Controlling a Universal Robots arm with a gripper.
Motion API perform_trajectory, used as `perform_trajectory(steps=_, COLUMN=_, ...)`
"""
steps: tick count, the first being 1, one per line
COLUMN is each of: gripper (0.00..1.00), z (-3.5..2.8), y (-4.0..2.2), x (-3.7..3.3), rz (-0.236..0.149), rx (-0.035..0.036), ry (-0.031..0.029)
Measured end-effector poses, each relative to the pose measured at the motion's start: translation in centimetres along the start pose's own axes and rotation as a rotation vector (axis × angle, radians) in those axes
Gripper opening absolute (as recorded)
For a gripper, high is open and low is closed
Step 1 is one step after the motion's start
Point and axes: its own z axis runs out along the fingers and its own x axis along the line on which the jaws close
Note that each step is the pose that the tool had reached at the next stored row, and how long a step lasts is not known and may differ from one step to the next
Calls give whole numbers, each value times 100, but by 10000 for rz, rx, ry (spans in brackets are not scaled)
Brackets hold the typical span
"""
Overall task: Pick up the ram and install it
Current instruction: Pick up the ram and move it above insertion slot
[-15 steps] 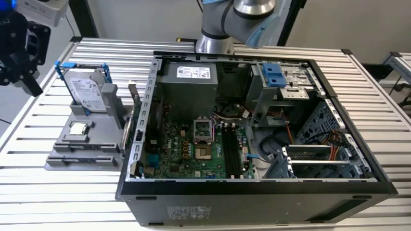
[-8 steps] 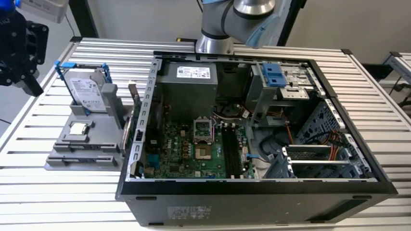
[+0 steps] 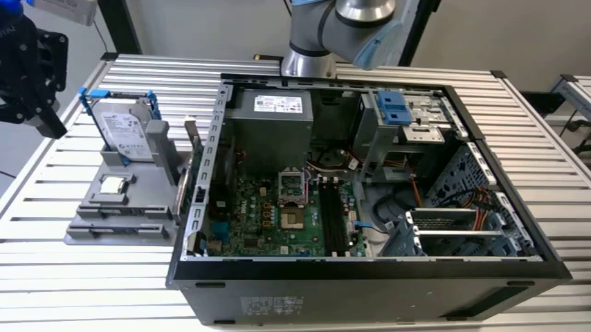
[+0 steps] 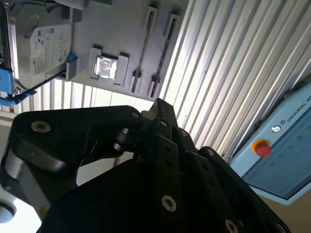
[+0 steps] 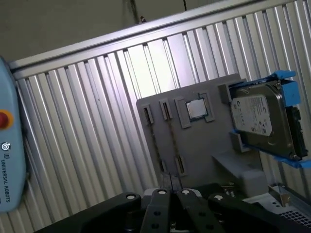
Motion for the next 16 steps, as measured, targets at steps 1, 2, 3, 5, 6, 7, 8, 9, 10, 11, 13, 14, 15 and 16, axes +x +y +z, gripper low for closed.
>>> perform_trajectory(steps=1, gripper=0, z=-1, y=0, x=0, rz=-122, rx=47, ry=-15)
perform_trajectory(steps=2, gripper=0, z=-1, y=0, x=0, rz=-237, rx=93, ry=-29)
perform_trajectory(steps=3, gripper=0, z=-3, y=0, x=0, rz=-365, rx=130, ry=-41)
perform_trajectory(steps=5, gripper=0, z=-5, y=-1, x=0, rz=-645, rx=152, ry=-51)
perform_trajectory(steps=6, gripper=0, z=-5, y=-1, x=0, rz=-792, rx=154, ry=-55)
perform_trajectory(steps=7, gripper=0, z=-5, y=0, x=0, rz=-945, rx=153, ry=-57)
perform_trajectory(steps=8, gripper=0, z=-6, y=0, x=0, rz=-1103, rx=150, ry=-59)
perform_trajectory(steps=9, gripper=0, z=-8, y=1, x=0, rz=-1272, rx=147, ry=-61)
perform_trajectory(steps=10, gripper=0, z=-8, y=1, x=-1, rz=-1453, rx=145, ry=-64)
perform_trajectory(steps=11, gripper=0, z=-9, y=0, x=0, rz=-1640, rx=142, ry=-67)
perform_trajectory(steps=13, gripper=0, z=-10, y=0, x=0, rz=-1995, rx=137, ry=-72)
perform_trajectory(steps=14, gripper=0, z=-10, y=0, x=0, rz=-2180, rx=134, ry=-75)
perform_trajectory(steps=15, gripper=0, z=-10, y=0, x=0, rz=-2348, rx=132, ry=-77)
perform_trajectory(steps=16, gripper=0, z=-10, y=0, x=0, rz=-2535, rx=129, ry=-79)
